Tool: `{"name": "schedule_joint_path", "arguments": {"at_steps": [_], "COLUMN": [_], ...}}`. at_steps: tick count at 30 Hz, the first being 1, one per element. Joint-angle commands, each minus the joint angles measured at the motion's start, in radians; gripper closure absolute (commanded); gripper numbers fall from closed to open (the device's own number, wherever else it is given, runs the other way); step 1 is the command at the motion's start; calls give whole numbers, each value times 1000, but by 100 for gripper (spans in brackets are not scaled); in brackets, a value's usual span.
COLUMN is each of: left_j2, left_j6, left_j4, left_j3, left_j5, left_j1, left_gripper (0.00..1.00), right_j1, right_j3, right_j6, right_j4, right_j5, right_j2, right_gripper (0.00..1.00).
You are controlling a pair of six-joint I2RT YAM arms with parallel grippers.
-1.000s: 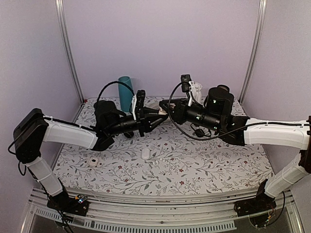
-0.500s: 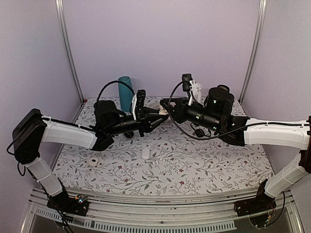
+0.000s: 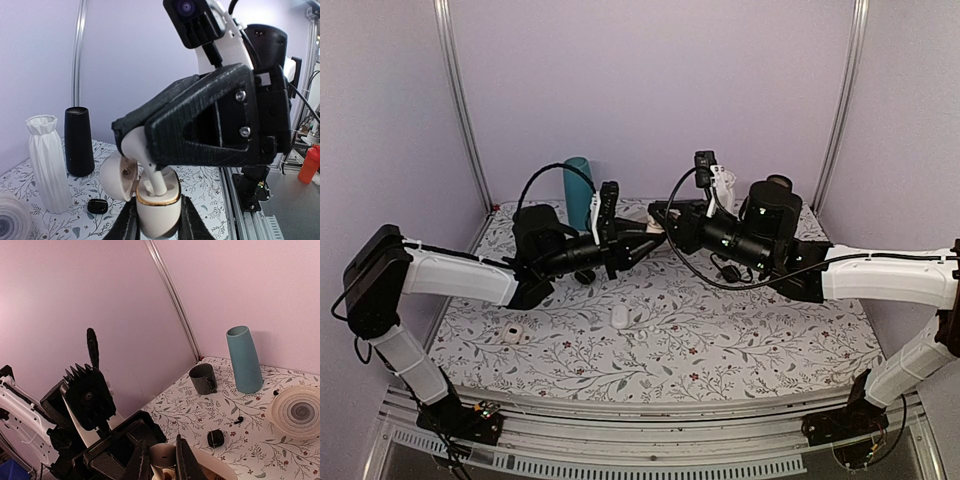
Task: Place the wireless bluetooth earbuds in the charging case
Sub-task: Insert the left earbud into the left side groove of the charging case.
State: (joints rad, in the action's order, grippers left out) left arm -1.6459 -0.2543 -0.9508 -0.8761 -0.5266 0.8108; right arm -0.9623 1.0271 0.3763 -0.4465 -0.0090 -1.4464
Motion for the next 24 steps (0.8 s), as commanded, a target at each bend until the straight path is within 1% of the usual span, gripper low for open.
{"name": "schedule_joint_path", "arguments": {"at_steps": [1, 15, 24], "left_j2": [42, 58, 72], "left_j6": [6, -8, 6], "left_j4": [-31, -40, -40], "left_j3": [-40, -46, -38], "left_j5": [15, 33, 10], "left_j1": [14, 13, 17], "left_gripper": [100, 100, 100], "right_j1": [-16, -39, -40], "right_j3": [2, -3, -2], "right_j6": [-18, -45, -48], "right_j4": [9, 6, 8], "right_j5": [20, 75, 116], "right_j2": [-12, -29, -28], "right_gripper": [93, 93, 93]}}
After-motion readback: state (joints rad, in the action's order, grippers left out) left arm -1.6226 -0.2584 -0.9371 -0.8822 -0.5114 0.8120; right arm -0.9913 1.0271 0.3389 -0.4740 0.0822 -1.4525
